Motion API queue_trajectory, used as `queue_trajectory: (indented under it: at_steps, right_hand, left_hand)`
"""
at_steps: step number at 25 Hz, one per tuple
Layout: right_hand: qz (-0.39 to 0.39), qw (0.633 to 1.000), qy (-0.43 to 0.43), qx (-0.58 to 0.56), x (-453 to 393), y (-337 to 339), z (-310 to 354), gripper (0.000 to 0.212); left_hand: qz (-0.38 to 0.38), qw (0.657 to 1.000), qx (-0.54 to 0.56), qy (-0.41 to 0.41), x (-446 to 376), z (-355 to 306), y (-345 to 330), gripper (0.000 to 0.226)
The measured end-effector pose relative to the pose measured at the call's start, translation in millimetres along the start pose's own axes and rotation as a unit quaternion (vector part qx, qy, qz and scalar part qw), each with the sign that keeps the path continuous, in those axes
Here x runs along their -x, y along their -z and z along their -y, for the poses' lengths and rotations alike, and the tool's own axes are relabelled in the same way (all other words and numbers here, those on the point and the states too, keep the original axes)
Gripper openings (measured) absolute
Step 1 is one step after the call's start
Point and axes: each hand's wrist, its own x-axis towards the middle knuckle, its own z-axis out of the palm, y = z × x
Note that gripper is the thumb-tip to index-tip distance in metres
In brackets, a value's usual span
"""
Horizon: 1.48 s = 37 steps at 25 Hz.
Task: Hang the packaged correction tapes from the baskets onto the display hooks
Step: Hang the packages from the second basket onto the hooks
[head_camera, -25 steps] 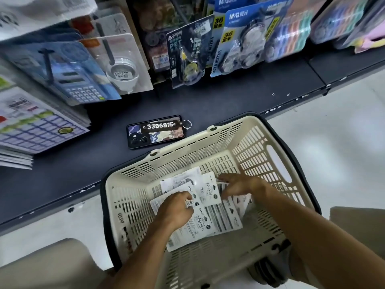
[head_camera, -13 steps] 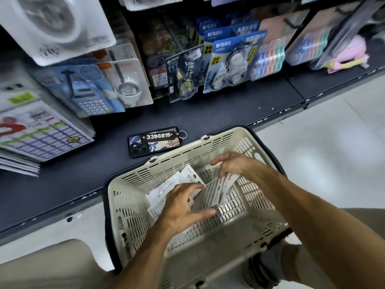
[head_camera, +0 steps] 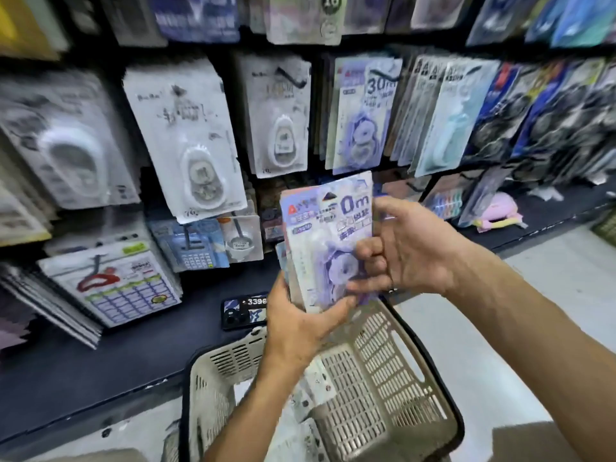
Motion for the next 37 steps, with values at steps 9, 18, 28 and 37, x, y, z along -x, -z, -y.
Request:
queue_trajectory:
  at_steps: [9,18,28,37]
  right_hand:
    - [-0.146,0.87,0.384,0.273,31,-26,-15,0.077]
    - [-0.089,0.899,0.424,0.056,6,-23,16,0.052]
    - [-0.282,0.867,0.408,0.046,11,53,47,0.032]
    - [-0.356,0.849,0.39,-0.009,19,48,50,0.02]
  left_hand:
    - [0.099,0.994,0.044,0.006,-38,-106,10,0.076]
    - [0.214,0.976,-0.047,-0.01,-75,-163,29,0.065]
    - [0.097,0.995,0.014,0.027,-89,-163,39,0.068]
    - [0.139,0.989,0.029,0.029,-85,-161,32,0.062]
